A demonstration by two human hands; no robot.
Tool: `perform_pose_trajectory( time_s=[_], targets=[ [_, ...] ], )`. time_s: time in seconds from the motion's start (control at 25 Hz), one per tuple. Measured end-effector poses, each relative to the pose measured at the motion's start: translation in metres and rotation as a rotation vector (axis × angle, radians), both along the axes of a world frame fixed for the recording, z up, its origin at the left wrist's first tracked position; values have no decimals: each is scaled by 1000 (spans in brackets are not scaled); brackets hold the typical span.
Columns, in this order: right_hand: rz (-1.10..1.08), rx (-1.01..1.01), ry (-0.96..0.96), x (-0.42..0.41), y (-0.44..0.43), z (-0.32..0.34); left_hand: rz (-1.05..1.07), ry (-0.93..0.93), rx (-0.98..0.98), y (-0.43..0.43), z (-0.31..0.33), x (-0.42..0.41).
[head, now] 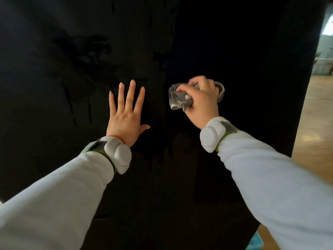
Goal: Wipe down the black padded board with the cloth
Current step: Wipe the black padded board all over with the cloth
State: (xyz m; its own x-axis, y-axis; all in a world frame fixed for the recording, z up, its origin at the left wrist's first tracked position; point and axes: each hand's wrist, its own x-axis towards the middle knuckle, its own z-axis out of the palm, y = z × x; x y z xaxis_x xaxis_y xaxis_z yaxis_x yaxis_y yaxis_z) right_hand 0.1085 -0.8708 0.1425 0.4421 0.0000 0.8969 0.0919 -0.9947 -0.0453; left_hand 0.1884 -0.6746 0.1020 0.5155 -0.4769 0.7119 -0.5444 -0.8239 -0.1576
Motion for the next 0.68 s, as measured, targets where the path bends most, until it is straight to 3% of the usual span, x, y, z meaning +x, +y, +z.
perform_pose_trajectory(
  time_s=[0.32, 0.4, 0.56, 0.68],
  targets=[
    [74, -215, 425, -27, -14, -95, 15, 45, -27, -3, -25, -8],
    [88, -157, 356, -32, -15, -72, 35, 63, -15, -6, -23, -6],
    [-40, 110, -61, -20, -12, -7, 51, 50, -16, -5, -27, -4],
    [-70, 141, -36, -4, -9, -13, 40, 40, -22, -5, -27, -1]
  ],
)
